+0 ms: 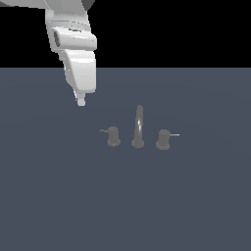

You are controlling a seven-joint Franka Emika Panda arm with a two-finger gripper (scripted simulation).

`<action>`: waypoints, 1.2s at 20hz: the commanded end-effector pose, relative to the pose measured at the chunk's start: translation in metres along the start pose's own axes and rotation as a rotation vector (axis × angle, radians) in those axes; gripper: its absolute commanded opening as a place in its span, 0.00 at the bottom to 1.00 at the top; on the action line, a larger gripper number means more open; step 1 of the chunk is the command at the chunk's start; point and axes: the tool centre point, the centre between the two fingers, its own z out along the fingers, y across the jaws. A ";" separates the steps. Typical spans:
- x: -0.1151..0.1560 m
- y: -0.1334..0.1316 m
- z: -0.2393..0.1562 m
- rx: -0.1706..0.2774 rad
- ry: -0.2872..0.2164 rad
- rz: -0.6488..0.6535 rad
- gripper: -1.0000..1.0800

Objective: Turn on the faucet by rotating a designated handle.

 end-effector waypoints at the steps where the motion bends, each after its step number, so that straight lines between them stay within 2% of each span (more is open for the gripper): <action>1: 0.005 -0.010 0.011 0.002 0.001 0.048 0.00; 10: 0.032 -0.044 0.055 0.007 0.006 0.232 0.00; 24: 0.091 -0.089 0.124 0.015 0.015 0.534 0.00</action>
